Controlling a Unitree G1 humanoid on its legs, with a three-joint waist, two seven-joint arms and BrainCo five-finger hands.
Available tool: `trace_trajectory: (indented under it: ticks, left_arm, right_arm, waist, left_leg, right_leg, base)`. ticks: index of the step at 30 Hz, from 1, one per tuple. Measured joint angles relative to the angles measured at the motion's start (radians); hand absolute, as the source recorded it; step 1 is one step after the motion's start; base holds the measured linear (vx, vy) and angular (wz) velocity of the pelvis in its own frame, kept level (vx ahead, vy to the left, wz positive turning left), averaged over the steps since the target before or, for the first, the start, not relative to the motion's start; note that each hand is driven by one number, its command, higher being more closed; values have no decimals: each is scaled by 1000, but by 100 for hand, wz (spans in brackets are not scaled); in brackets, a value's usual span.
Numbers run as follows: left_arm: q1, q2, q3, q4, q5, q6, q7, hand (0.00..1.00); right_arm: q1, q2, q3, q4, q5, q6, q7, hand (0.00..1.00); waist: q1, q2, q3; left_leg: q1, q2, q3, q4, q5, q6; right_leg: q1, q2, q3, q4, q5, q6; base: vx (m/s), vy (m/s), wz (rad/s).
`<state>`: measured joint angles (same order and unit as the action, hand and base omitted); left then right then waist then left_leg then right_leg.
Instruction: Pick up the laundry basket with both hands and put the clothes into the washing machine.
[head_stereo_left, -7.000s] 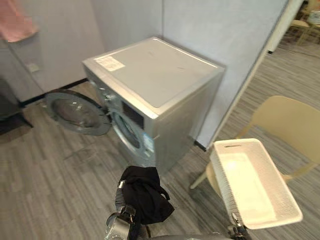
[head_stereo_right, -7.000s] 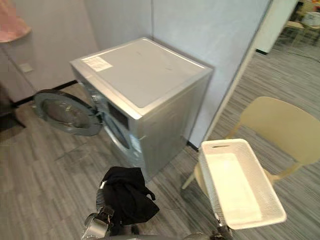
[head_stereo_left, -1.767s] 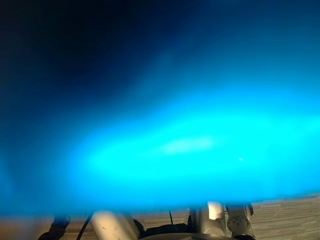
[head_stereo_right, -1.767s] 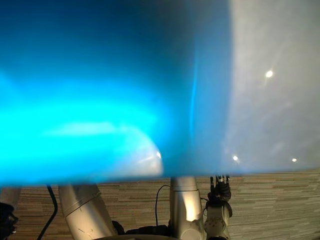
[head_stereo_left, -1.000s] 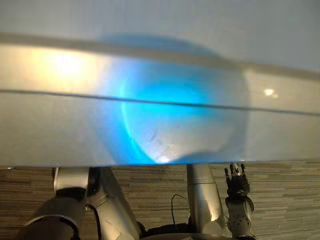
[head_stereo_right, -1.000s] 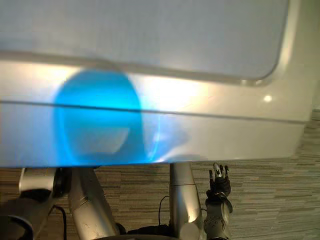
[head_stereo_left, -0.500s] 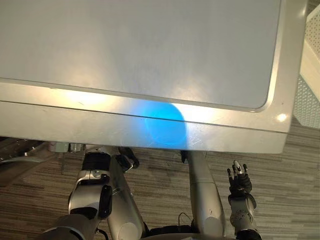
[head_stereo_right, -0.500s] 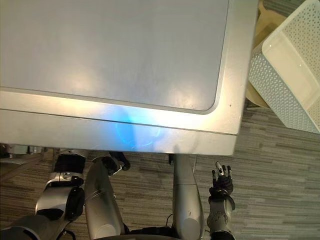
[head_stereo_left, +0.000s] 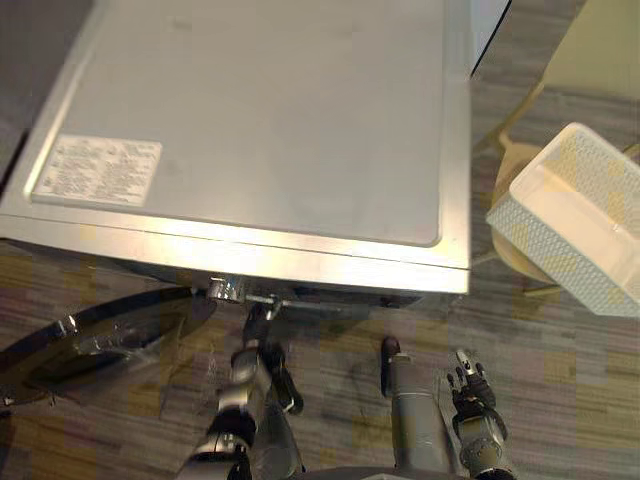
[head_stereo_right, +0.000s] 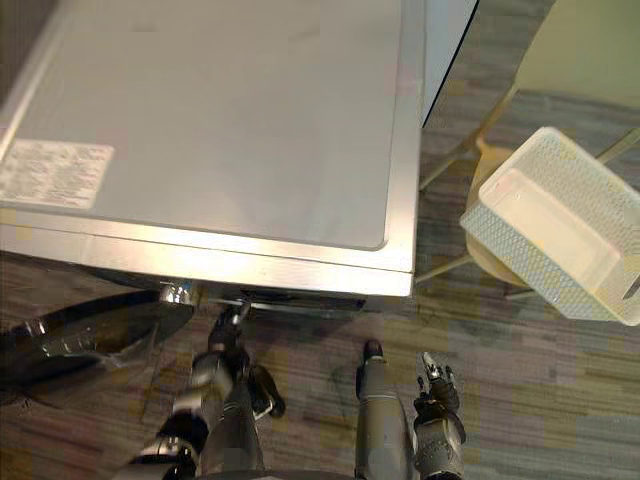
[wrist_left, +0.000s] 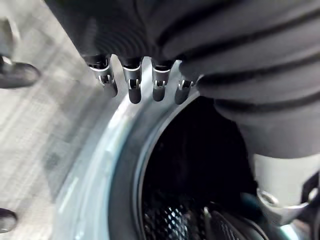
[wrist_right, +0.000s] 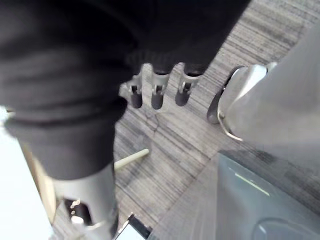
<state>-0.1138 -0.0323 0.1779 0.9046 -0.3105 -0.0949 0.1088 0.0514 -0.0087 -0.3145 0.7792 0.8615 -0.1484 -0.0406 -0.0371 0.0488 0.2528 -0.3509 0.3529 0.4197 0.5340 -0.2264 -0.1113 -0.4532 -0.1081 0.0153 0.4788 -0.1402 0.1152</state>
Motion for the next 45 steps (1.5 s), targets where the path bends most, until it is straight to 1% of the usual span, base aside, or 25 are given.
trace_trajectory:
  ticks: [2, 3, 5, 6, 7, 11, 14, 18, 19, 22, 27, 29, 30, 31, 32, 33, 35, 36, 38, 39, 40, 42, 43, 44, 45]
  left_arm:
    - [45, -6, 46, 38, 1, 1, -4, 0]
    - [76, -7, 93, 73, 6, 2, -14, 0]
    - [102, -8, 148, 113, 13, 2, -22, 0]
    - [110, -9, 164, 125, 13, 2, -23, 0]
    - [127, -14, 219, 152, 15, 4, -27, 0]
    - [167, -14, 301, 184, 31, 6, -46, 0]
    - [187, -13, 309, 197, 47, 16, -67, 0]
    - [203, -3, 306, 218, 47, 24, -79, 0]
    - [210, 4, 305, 229, 47, 26, -84, 0]
    - [212, 16, 302, 243, 47, 32, -85, 0]
    - [212, 33, 250, 249, 47, 31, -85, 0]
    - [212, 38, 244, 249, 46, 31, -85, 0]
    - [212, 43, 242, 249, 46, 31, -86, 0]
    - [212, 51, 242, 249, 46, 31, -86, 0]
    - [212, 53, 242, 249, 45, 31, -86, 0]
    - [212, 53, 242, 249, 44, 31, -86, 0]
    - [211, 47, 235, 245, 40, 31, -87, 0]
    - [211, 47, 226, 244, 37, 31, -87, 0]
    - [210, 32, 227, 244, 35, 32, -87, 0]
    - [207, 24, 229, 242, 34, 31, -87, 0]
    - [206, 14, 238, 236, 32, 31, -87, 0]
    - [211, 3, 254, 234, 33, 33, -88, 0]
    - [208, 7, 264, 231, 35, 33, -88, 0]
    - [206, 11, 266, 226, 35, 32, -88, 0]
    - [206, 22, 268, 223, 36, 32, -88, 0]
  right_arm:
    - [8, 8, -28, 38, -15, 6, 1, 0]
    - [18, 13, -54, 72, -40, 9, 3, 0]
    - [28, 13, -95, 119, -57, 20, 4, 0]
    - [29, 12, -108, 136, -63, 22, 5, 0]
    - [32, 12, -143, 179, -83, 27, 8, 0]
    - [35, 12, -221, 270, -103, 46, 24, 0]
    - [32, -5, -292, 346, -128, 51, 23, 0]
    - [33, -23, -298, 391, -164, 68, 23, 0]
    - [32, -24, -296, 407, -170, 70, 23, 0]
    - [31, -23, -294, 434, -176, 80, 24, 0]
    - [20, -37, -255, 447, -196, 81, 24, 0]
    - [17, -40, -245, 450, -197, 80, 24, 0]
    - [15, -36, -243, 451, -203, 81, 25, 0]
    - [10, -32, -242, 451, -204, 81, 25, 0]
    - [6, -32, -242, 451, -204, 81, 25, 0]
    - [-1, -34, -244, 450, -204, 79, 25, 0]
    - [-1, -39, -246, 450, -204, 76, 24, 0]
    - [-2, -41, -247, 450, -204, 75, 24, 0]
    - [8, -46, -251, 449, -204, 69, 22, 0]
    - [7, -46, -254, 449, -204, 68, 22, 0]
    - [1, -38, -255, 448, -204, 69, 23, 0]
    - [-1, -32, -258, 446, -205, 69, 24, 0]
    - [-7, -26, -255, 441, -205, 72, 25, 0]
    - [-6, -20, -253, 440, -206, 73, 26, 0]
    - [1, -7, -231, 430, -205, 77, 25, 0]
  waist:
    - [1, 0, -30]
    - [1, -2, -58]
    - [1, -5, -88]
    - [1, -4, -99]
    - [-1, -4, -128]
    - [-1, -5, -184]
    - [2, 1, -205]
    - [0, -1, -219]
    - [-1, -8, -222]
    - [-1, -16, -225]
    - [-1, -23, -227]
    - [-2, -23, -226]
    - [-1, -25, -223]
    - [0, -24, -217]
    - [-1, -22, -212]
    - [-1, -16, -197]
    - [-1, -13, -180]
    - [0, -13, -172]
    - [0, 5, -159]
    - [5, 13, -158]
    - [15, 21, -154]
    - [17, 25, -154]
    - [18, 26, -153]
    - [18, 14, -154]
    - [23, -9, -159]
  left_leg:
    - [42, -14, 1, -56, 26, -8]
    - [84, -31, 2, -111, 51, -10]
    - [142, -59, 1, -181, 77, -13]
    - [160, -64, 2, -205, 86, -15]
    - [205, -90, 2, -263, 105, -18]
    - [313, -129, -1, -416, 168, -29]
    - [386, -150, -16, -529, 220, -34]
    - [397, -159, -29, -539, 221, -33]
    - [402, -160, -34, -541, 221, -33]
    - [421, -161, -38, -541, 221, -33]
    - [435, -160, -57, -534, 221, -33]
    - [435, -153, -65, -522, 221, -34]
    - [428, -137, -69, -494, 210, -39]
    - [401, -106, -77, -427, 180, -46]
    - [388, -90, -82, -391, 166, -49]
    - [361, -58, -99, -320, 143, -46]
    - [326, -37, -124, -244, 132, -30]
    - [317, -34, -130, -223, 132, -30]
    - [308, -42, -136, -189, 109, -13]
    - [293, -50, -151, -150, 79, -12]
    - [274, -73, -170, -80, 32, -18]
    - [282, -82, -168, -100, 0, -19]
    - [289, -100, -153, -139, -15, -6]
    - [288, -112, -146, -158, -11, -1]
    - [298, -133, -135, -192, -3, 9]
  right_leg:
    - [55, -9, -15, -63, 20, 1]
    - [108, -17, -31, -121, 36, 5]
    - [175, -30, -50, -187, 53, 10]
    - [196, -32, -56, -207, 60, 13]
    - [246, -36, -70, -257, 75, 15]
    - [349, -40, -100, -362, 101, 17]
    - [425, -34, -130, -445, 126, 15]
    - [461, -36, -142, -488, 144, 17]
    - [471, -36, -146, -497, 146, 17]
    - [499, -35, -150, -511, 150, 17]
    - [540, -32, -165, -537, 158, 8]
    - [550, -27, -173, -538, 158, 7]
    - [556, -16, -174, -535, 155, 1]
    - [556, 2, -173, -528, 149, -14]
    - [556, 11, -172, -523, 144, -23]
    - [555, 31, -169, -509, 136, -35]
    - [554, 43, -164, -494, 127, -41]
    - [554, 42, -165, -486, 122, -38]
    - [546, 31, -162, -457, 107, -30]
    - [535, 25, -154, -444, 105, -26]
    - [516, 17, -142, -422, 98, -16]
    - [504, 14, -122, -403, 93, -9]
    - [487, -1, -113, -394, 96, -12]
    - [482, -6, -104, -394, 99, -16]
    - [481, -21, -92, -397, 103, -23]
  base:
    - [176, 5, 19]
    - [160, 13, 23]
    - [150, 13, 26]
    - [166, 9, 25]
    - [164, 17, 18]
    - [100, 1, 16]
    - [43, -18, 22]
    - [1, 0, 10]
    - [-5, 1, 8]
    - [-11, -9, 5]
    - [-37, -19, 9]
    - [-51, -41, 11]
    - [-52, -65, 2]
    - [-58, -78, -2]
    - [-71, -99, -6]
    - [-70, -84, -4]
    - [-102, -68, 3]
    - [-107, -30, 9]
    - [-81, 42, 3]
    - [-69, 136, -23]
    - [-52, 149, -28]
    - [-36, 150, -18]
    - [-45, 144, -8]
    - [-35, 124, -8]
    - [4, 45, -2]
